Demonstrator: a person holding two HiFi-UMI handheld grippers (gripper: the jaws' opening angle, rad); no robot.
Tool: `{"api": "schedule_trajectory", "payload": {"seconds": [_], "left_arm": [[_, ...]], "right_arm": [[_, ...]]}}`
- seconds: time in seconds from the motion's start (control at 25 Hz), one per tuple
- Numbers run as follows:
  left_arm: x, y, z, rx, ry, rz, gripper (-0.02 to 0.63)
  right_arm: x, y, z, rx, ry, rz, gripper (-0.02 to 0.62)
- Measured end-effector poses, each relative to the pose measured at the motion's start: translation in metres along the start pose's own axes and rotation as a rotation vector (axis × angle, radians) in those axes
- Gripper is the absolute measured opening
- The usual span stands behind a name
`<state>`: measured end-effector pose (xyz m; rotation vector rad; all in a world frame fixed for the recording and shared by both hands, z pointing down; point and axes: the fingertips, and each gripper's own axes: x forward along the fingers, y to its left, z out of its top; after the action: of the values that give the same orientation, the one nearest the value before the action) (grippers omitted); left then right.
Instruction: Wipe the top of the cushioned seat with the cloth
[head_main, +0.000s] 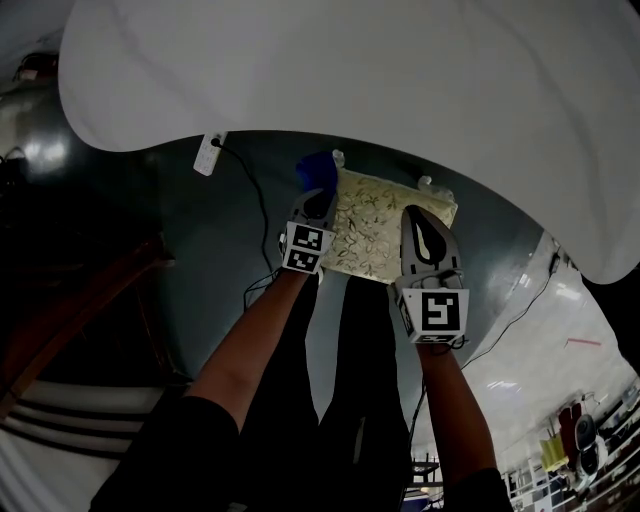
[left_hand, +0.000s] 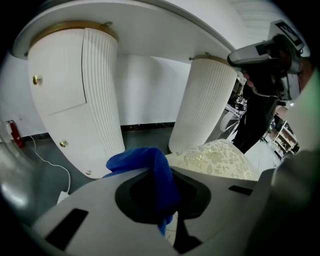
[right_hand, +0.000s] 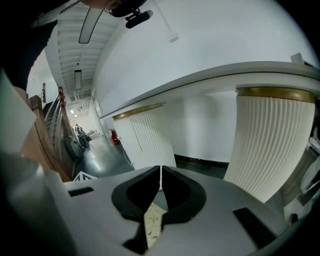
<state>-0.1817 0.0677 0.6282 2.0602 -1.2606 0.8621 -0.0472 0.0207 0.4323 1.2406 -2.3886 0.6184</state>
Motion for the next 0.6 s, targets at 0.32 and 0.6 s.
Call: {"api": "schedule_trajectory", "payload": {"seconds": [0.32,0.6], "left_arm": [[0.003,-0.011,-0.002,-0.072,-0.009,-0.081,0.037],[0.004,-0.031,-0.003,-0.003,0.017,-0.079,0.035]], "right_arm": [[-0.002,0.000,-0.002,0.029,-0.017,0.024,0.038],[-0.009,0.012,-0.015,0.034,-0.014,0.072,0.038]]}}
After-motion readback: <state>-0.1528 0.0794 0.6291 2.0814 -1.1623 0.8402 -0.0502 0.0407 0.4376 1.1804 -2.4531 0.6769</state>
